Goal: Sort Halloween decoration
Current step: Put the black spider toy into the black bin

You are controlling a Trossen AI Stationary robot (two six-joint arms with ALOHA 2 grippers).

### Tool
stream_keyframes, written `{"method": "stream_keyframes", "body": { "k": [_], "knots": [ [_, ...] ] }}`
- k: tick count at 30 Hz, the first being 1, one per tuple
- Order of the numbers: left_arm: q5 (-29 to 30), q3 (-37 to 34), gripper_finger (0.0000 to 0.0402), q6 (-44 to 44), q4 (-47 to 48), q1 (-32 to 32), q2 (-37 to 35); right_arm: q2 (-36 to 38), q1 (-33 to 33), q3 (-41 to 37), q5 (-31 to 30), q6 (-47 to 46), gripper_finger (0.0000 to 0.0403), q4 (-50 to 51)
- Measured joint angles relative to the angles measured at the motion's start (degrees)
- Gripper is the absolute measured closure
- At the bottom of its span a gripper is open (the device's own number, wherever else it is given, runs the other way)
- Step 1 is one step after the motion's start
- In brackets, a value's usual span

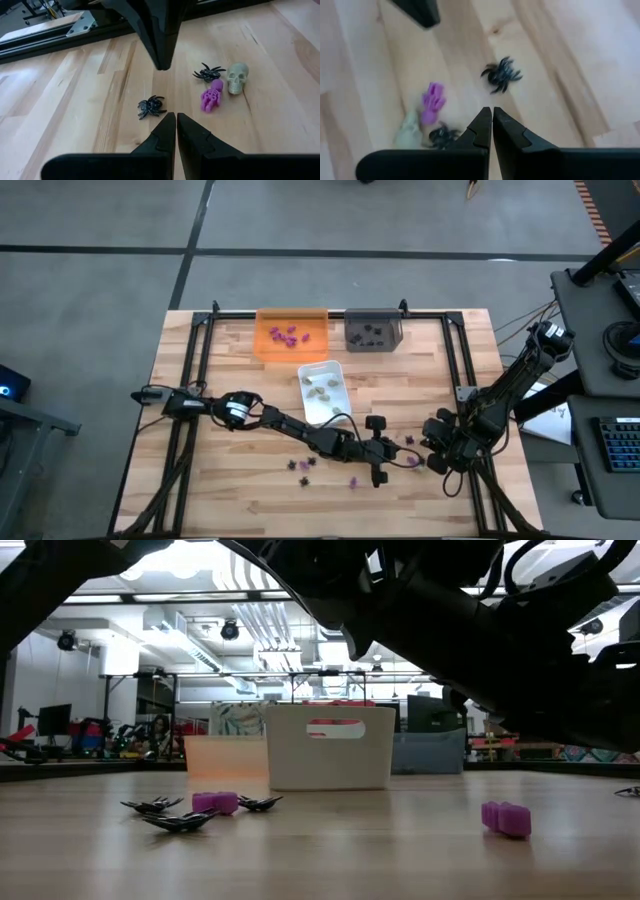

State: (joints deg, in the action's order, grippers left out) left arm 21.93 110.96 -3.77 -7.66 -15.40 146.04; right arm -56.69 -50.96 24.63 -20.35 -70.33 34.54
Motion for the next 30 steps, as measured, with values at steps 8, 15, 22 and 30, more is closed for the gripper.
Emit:
{"method": "stream_keyframes", "body": {
  "k": [8, 15, 22, 30],
  "knots": [
    [-0.01, -0.04, 0.0401, -0.06, -0.07, -0.05, -0.01, 0.0, 0.11, -1.26, -2.76, -0.24, 0.0394, 0.25],
    [-0.15, -0.07, 0.0402, 1.81, -0.21, -0.2, -0.02, 0.0, 0.11, -1.34, -3.26, 0.48, 0.0394, -0.17],
    [-0.15, -0.09, 0.0402, 1.9, -0.53, -0.2, -0.02, -0.02, 0.11, -1.37, -3.77, 1.32, 0.0394, -0.69],
    [-0.11, -0.11, 0.0402, 0.05, -5.95, -0.09, -0.13, -0.07, 0.11, -1.39, -3.77, -1.2, 0.0394, -0.56]
  ]
}}
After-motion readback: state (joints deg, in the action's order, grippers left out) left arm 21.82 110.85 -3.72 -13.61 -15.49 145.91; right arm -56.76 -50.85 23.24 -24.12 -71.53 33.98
